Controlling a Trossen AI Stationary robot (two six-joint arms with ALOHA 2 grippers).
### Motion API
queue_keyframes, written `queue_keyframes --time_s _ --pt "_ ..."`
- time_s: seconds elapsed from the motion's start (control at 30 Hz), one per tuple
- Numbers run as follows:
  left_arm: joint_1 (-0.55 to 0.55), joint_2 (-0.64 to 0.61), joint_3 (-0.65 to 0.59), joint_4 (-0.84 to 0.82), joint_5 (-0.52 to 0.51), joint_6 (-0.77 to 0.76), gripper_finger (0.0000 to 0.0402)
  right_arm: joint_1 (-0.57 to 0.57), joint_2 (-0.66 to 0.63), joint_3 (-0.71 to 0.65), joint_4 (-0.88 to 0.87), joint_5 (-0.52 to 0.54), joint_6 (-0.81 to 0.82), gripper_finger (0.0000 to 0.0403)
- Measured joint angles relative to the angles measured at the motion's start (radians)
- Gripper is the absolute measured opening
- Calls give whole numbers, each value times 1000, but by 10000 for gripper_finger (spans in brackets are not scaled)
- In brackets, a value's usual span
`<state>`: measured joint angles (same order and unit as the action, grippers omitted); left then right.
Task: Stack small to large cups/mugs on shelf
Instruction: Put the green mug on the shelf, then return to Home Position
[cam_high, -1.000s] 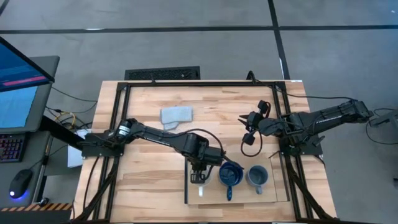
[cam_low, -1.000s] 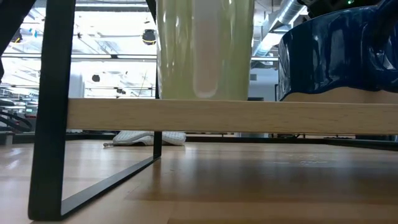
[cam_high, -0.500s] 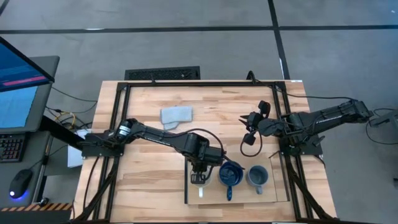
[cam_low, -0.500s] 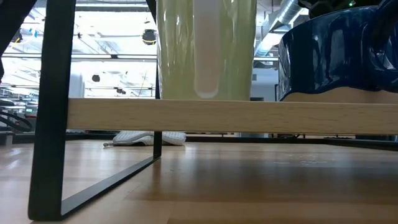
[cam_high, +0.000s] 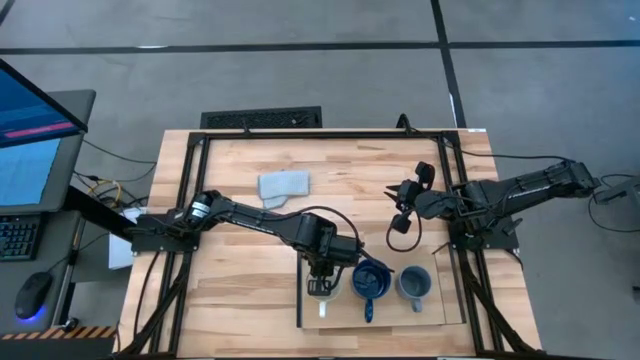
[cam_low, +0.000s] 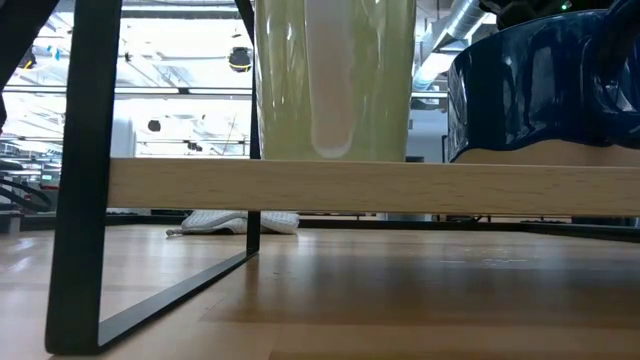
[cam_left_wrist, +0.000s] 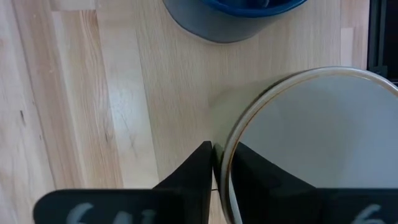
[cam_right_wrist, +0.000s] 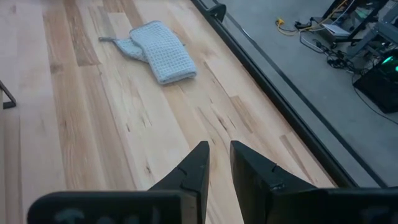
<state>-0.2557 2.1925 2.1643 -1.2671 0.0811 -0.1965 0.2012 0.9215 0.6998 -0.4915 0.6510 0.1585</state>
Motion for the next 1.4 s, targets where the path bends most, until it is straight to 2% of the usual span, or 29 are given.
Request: queue_keyframes --time_s 0.37,0.7,0.83,1.1,1.2,1.3,1.4 --pt "0 0 0 -8 9 3 52 0 0 0 0 0 0 86" --pt "2 0 0 -9 23 17 145 0 0 0 0 0 0 86" --pt "19 -13 2 -25 55 16 164 0 0 0 0 0 0 86" --pt "60 -44 153 -109 57 71 167 0 0 0 5 0 0 86" --pt "83 -87 183 -128 -3 143 167 0 0 0 6 0 0 86" --pt "119 -147 152 -142 -136 220 167 0 0 0 10 2 -2 86" --pt "159 -180 150 -165 -260 225 167 0 0 0 15 4 -9 86"
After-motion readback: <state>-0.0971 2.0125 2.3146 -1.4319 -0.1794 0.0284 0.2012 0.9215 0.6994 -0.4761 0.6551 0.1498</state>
